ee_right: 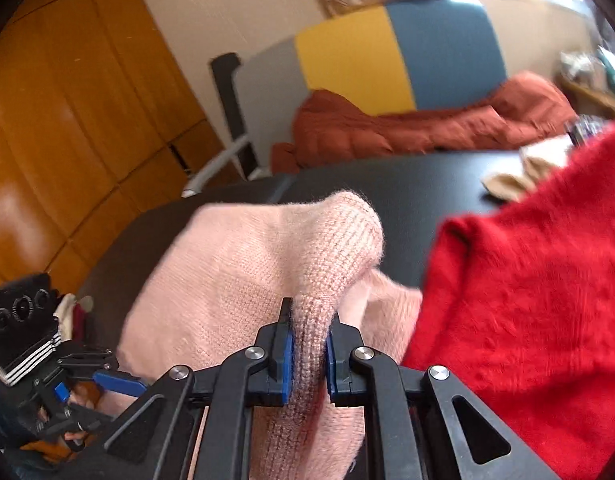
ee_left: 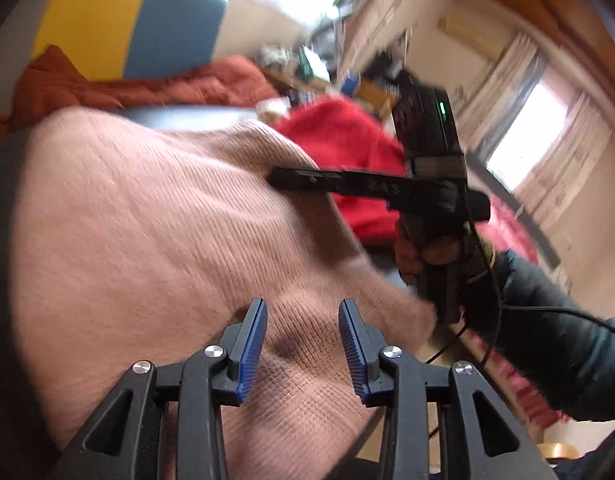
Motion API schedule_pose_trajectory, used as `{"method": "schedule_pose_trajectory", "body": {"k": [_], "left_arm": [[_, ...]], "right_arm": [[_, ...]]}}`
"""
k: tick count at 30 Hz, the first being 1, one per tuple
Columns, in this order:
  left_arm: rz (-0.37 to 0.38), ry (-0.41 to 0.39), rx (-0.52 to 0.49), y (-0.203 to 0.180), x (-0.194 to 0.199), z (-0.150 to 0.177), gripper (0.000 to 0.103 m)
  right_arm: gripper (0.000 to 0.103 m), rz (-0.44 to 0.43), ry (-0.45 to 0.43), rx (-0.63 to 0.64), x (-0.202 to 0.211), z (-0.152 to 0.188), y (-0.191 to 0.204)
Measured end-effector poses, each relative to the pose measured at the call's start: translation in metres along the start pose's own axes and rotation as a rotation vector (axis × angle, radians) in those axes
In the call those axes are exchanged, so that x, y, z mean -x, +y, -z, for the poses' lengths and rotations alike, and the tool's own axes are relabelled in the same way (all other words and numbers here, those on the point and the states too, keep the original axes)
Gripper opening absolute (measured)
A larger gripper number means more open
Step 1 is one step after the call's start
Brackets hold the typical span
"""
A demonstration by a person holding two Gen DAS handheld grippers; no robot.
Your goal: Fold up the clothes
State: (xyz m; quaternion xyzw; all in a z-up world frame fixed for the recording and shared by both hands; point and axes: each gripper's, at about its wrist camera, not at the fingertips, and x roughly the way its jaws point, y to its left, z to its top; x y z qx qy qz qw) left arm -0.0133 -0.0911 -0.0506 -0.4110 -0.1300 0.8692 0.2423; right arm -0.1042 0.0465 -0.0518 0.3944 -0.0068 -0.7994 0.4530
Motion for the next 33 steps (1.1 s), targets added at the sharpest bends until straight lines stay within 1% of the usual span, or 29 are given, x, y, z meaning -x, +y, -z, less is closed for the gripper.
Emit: {"method": "schedule_pose_trajectory", "body": {"k": [1, 4, 6, 8, 10, 12, 14, 15, 16, 19, 20, 21, 23, 24, 25, 26, 28, 29, 30, 31, 32, 33], "left_arm": [[-0.012, 0.031, -0.009, -0.003, -0.011, 0.001, 0.037], [-0.037, 0.056, -0.024, -0.012, -0.031, 0.011, 0.037], [-0.055, 0.037, 0.003, -0.016, -0.031, 0.015, 0.037], [-0.065, 0.033, 0.004, -0.019, -0.028, 0.012, 0.037], [-0.075, 0.03, 0.005, -0.022, -0.024, 0.009, 0.037], [-0.086, 0.025, 0.006, -0.025, -0.02, 0.005, 0.037], [-0.103, -0.022, -0.003, -0.025, -0.003, 0.005, 0.038], [-0.112, -0.046, -0.007, -0.025, 0.006, 0.005, 0.038], [-0.135, -0.068, -0.02, -0.024, 0.015, 0.006, 0.038], [-0.207, -0.127, -0.049, -0.021, 0.038, 0.011, 0.038], [-0.231, -0.142, -0.052, -0.019, 0.043, 0.013, 0.038], [-0.249, -0.145, -0.045, -0.015, 0.045, 0.015, 0.038], [-0.274, -0.144, -0.027, -0.008, 0.046, 0.02, 0.038], [-0.281, -0.139, -0.015, -0.004, 0.044, 0.022, 0.038], [-0.288, -0.135, -0.004, -0.001, 0.042, 0.025, 0.039], [-0.287, -0.122, 0.004, 0.002, 0.04, 0.031, 0.039], [-0.277, -0.09, 0.022, 0.007, 0.034, 0.045, 0.04], [-0.27, -0.077, 0.028, 0.007, 0.024, 0.049, 0.04], [-0.268, -0.07, 0.03, 0.008, 0.021, 0.055, 0.04], [-0.273, -0.092, 0.03, 0.007, 0.02, 0.062, 0.04], [-0.265, -0.095, 0.042, 0.007, 0.02, 0.064, 0.039], [-0.257, -0.098, 0.053, 0.007, 0.02, 0.066, 0.039]], "right_arm": [[0.013, 0.015, 0.011, -0.013, -0.004, 0.004, -0.007], [0.015, 0.049, 0.037, -0.046, -0.017, 0.02, -0.025], [0.015, 0.052, 0.017, -0.042, -0.019, 0.026, -0.027], [0.017, 0.056, 0.001, -0.049, -0.021, 0.028, -0.028], [0.022, 0.044, 0.002, -0.083, -0.021, 0.028, -0.033], [0.027, 0.038, 0.023, -0.094, -0.018, 0.025, -0.034], [0.036, 0.06, 0.052, -0.089, -0.011, 0.018, -0.03], [0.045, 0.084, 0.062, -0.083, -0.004, 0.013, -0.028], [0.046, 0.105, 0.063, -0.081, 0.003, 0.007, -0.026], [0.046, 0.175, 0.04, -0.088, 0.033, -0.011, -0.016], [0.046, 0.182, 0.021, -0.1, 0.041, -0.016, -0.01], [0.046, 0.178, -0.003, -0.118, 0.048, -0.021, -0.002], [0.048, 0.151, -0.054, -0.161, 0.05, -0.029, 0.016], [0.054, 0.136, -0.08, -0.183, 0.048, -0.032, 0.026], [0.058, 0.13, -0.096, -0.192, 0.043, -0.032, 0.034], [0.06, 0.136, -0.094, -0.184, 0.031, -0.03, 0.041], [0.06, 0.148, -0.091, -0.168, 0.007, -0.024, 0.054], [0.06, 0.153, -0.09, -0.16, -0.005, -0.021, 0.061], [0.06, 0.183, -0.081, -0.143, -0.017, -0.017, 0.065], [0.06, 0.255, -0.057, -0.116, -0.031, -0.009, 0.063], [0.059, 0.315, -0.033, -0.1, -0.043, 0.002, 0.057], [0.059, 0.325, -0.034, -0.104, -0.049, 0.012, 0.049]]}}
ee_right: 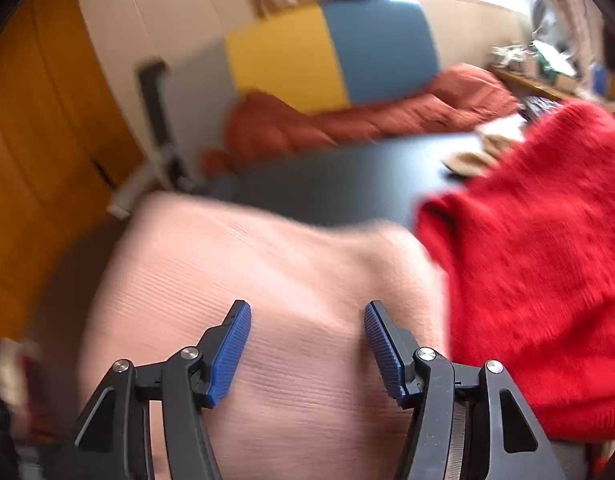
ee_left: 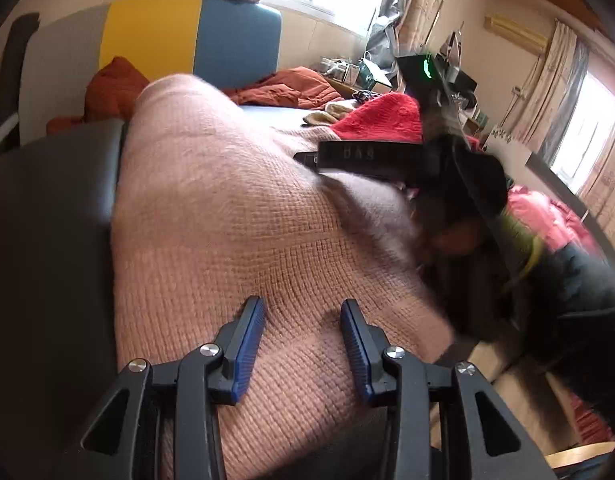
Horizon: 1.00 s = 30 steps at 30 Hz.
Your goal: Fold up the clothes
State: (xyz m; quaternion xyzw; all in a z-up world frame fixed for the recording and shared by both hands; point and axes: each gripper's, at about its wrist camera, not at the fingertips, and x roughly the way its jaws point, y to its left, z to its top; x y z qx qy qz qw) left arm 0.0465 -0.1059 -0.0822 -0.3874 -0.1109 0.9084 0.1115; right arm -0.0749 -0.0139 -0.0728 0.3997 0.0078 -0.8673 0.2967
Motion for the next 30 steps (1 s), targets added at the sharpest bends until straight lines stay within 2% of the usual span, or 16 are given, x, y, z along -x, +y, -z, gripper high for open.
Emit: {"method": "schedule_pose_trajectory", "body": {"k": [2, 5, 7, 11, 13, 14, 17, 19, 30], "left_arm": [[0.011, -0.001, 0.034, 0.004, 0.004, -0.003, 0.038], [0.011, -0.082, 0.12, 0.014, 0.021, -0.022, 0.038], [-0.035, -0.14, 0.134, 0.017, 0.027, -0.04, 0.04], [-0.131, -0.185, 0.143, 0.018, 0.016, -0.085, 0.044], [-0.218, -0.163, 0.144, 0.017, -0.003, -0.102, 0.046], [-0.236, -0.139, 0.13, 0.015, -0.016, -0.107, 0.047], [-0.341, -0.093, 0.113, 0.017, -0.05, -0.105, 0.047], [-0.401, -0.117, 0.064, 0.016, -0.061, -0.098, 0.048], [-0.441, -0.121, 0.058, 0.071, -0.071, -0.127, 0.05]], "right_arm": [[0.057, -0.03, -0.04, -0.03, 0.003, 0.007, -0.009], [0.059, -0.035, -0.036, -0.013, 0.001, 0.007, -0.005], [0.06, -0.034, -0.028, -0.002, -0.001, 0.006, -0.002], [0.061, -0.029, -0.03, 0.003, -0.001, 0.006, 0.001], [0.061, -0.03, -0.033, 0.001, 0.0, 0.007, -0.002], [0.061, -0.033, -0.034, -0.001, 0.0, 0.007, -0.002], [0.061, -0.036, -0.036, -0.005, -0.001, 0.007, -0.003], [0.063, -0.041, -0.035, -0.008, -0.002, 0.006, -0.004], [0.071, -0.094, -0.03, -0.046, -0.033, -0.019, 0.01]]}}
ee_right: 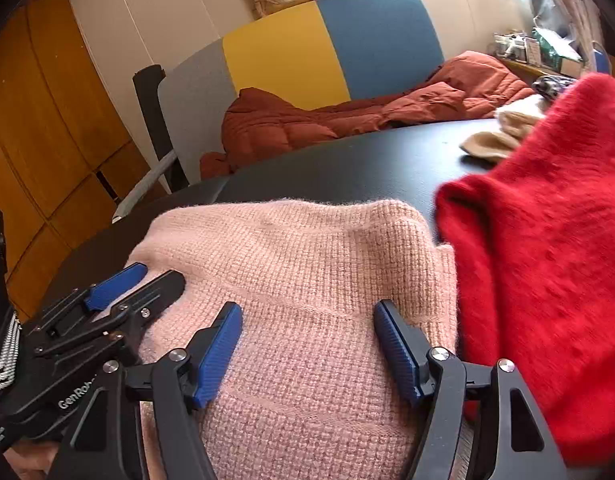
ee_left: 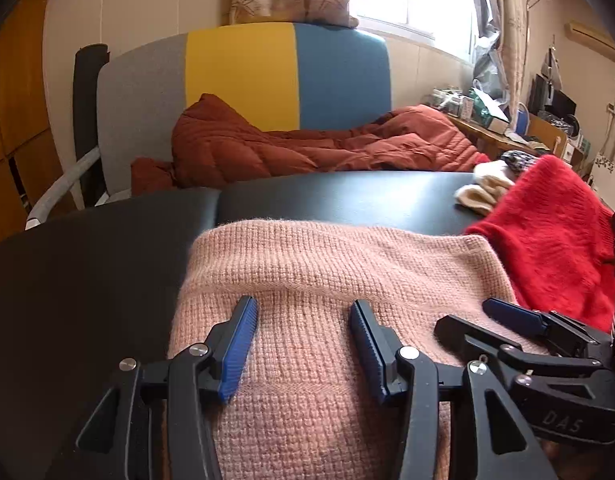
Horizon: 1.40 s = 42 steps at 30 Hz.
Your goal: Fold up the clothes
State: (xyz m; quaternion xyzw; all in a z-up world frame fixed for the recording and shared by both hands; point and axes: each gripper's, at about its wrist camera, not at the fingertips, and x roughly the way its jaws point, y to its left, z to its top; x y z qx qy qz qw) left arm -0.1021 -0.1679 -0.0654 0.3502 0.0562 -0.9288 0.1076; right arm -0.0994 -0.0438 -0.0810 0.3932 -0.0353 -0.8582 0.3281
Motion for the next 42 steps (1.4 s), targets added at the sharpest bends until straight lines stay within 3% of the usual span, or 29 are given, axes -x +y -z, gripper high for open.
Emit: {"method": "schedule_pose_trajectory", "body": {"k": [10, 19, 24, 33, 38, 42], "left_arm": [[-0.057, 0.007, 0.015, 0.022, 0.002, 0.002, 0.051], [-0.121, 0.019, -0.011, 0.041, 0.049, 0.036, 0.051], [-0.172, 0.018, 0.03, 0.071, 0.078, 0.061, 0.051], [-0.253, 0.037, 0.096, 0.129, 0.103, 0.086, 0.057], [-0.171, 0.034, 0.154, 0.142, 0.127, 0.084, 0.059], [-0.02, -0.01, 0.274, 0.167, 0.162, 0.095, 0.059]], "right_arm": [[0.073, -0.039, 0.013, 0.036, -0.023, -0.011, 0.025], [0.073, -0.103, 0.024, 0.027, -0.003, 0.017, 0.055], [0.076, -0.176, 0.045, 0.06, 0.005, 0.037, 0.091], [0.079, -0.157, 0.088, 0.219, 0.0, 0.058, 0.168], [0.08, -0.21, 0.112, 0.253, 0.01, 0.058, 0.18], [0.085, -0.33, 0.104, 0.223, 0.041, 0.051, 0.162]]}}
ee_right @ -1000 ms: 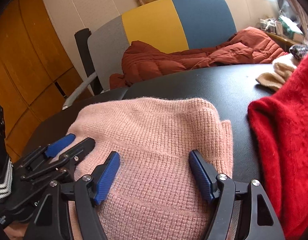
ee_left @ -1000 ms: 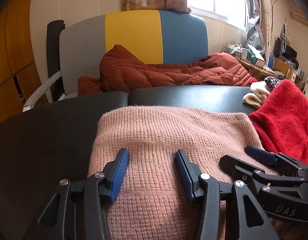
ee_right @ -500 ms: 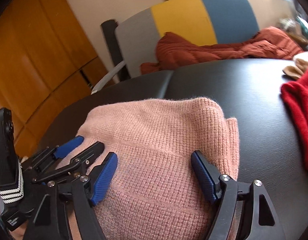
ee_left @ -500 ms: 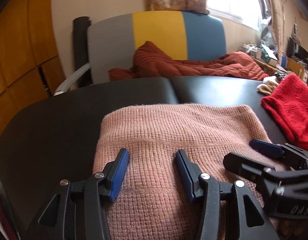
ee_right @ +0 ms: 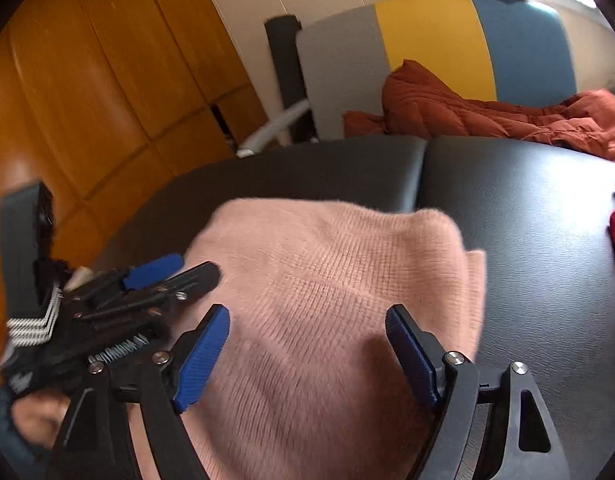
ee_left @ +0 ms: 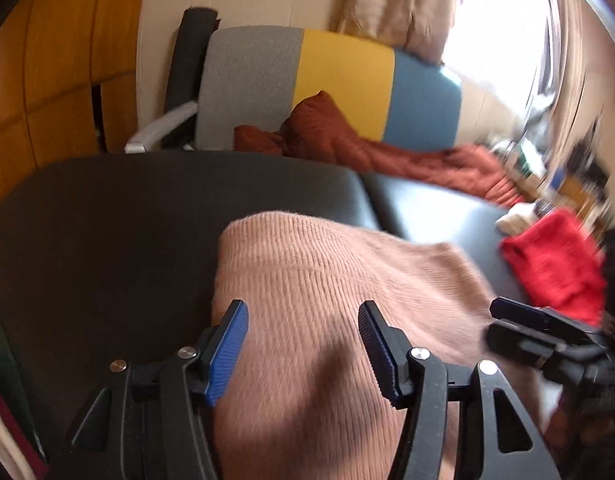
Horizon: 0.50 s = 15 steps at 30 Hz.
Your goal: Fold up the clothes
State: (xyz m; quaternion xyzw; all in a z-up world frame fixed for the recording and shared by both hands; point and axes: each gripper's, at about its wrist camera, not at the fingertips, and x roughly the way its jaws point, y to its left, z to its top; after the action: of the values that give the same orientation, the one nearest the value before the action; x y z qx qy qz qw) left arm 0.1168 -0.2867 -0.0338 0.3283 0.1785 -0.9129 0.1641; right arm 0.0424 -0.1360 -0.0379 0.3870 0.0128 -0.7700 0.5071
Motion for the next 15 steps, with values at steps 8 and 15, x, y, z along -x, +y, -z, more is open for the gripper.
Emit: {"method": "schedule_pose_trajectory", "body": {"k": [8, 15], "left_arm": [[0.243, 0.048, 0.219, 0.063, 0.016, 0.034, 0.065], [0.314, 0.06, 0.268, 0.072, -0.008, 0.04, 0.067]], "right_arm": [[0.095, -0.107, 0.052, -0.113, 0.037, 0.026, -0.058], [0.096, -0.205, 0.117, -0.188, 0.002, 0.035, -0.075]]}}
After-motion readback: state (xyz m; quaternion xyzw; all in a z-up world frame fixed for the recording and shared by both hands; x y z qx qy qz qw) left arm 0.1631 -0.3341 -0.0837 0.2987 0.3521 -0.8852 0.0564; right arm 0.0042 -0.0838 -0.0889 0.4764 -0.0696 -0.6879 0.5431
